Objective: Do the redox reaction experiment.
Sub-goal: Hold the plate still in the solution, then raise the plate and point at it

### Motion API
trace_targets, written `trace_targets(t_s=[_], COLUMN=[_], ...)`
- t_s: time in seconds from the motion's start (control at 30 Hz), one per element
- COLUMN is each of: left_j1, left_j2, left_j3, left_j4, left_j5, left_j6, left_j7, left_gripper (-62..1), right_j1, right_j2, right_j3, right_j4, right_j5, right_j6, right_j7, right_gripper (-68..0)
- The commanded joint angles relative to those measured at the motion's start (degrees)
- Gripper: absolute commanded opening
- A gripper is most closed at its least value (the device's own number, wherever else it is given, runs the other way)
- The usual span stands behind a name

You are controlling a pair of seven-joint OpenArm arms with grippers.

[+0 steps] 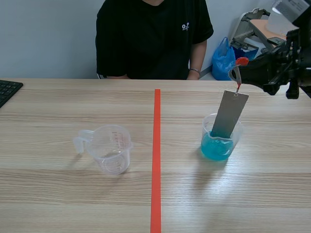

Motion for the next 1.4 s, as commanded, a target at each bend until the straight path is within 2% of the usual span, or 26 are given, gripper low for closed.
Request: trace_targets(t_s=[0.0,0.37,0.67,0.8,1.23,1.37], left_j1=[0.3,0.3,0.3,0.3,0.3,0.1], left_j2=[0.0,0.0,0.0,0.0,-0.2,-2.6], left_j3=[-0.4,-0.4,-0.4,-0.4,-0.4,-0.4], left_j4=[1.2,1.2,1.2,1.2,1.2,1.2], left_j5=[-0.4,-0.4,-0.4,-0.4,-0.4,-1.5], left_j6=[0.0,0.0,0.0,0.0,0.0,-0.5], left_j7=[-0.9,-1.3,-1.5,-1.5,-1.5,-1.4], left_gripper=[-56.8,-56.8,-56.8,-56.8,-56.8,-56.8], right_j1=[1.0,1.0,1.0,1.0,1.0,1.0], right_j2=[1.8,5.9,8.0,8.9,9.2,9.2], right_j3=[2.0,5.3,8.6,9.5,10.5,10.5], right_j4=[1.4,6.6,9.2,10.5,11.4,11.4], right_j5=[2.2,12.2,18.3,20.7,22.0,22.0], right_j6=[0.0,-0.7,-0.9,-2.2,-2.4,-2.4], right_j7=[0.3,-3.3,-5.9,-6.7,-7.8,-7.8], right_gripper=[-66.0,-66.0,-66.0,-66.0,-66.0,-66.0])
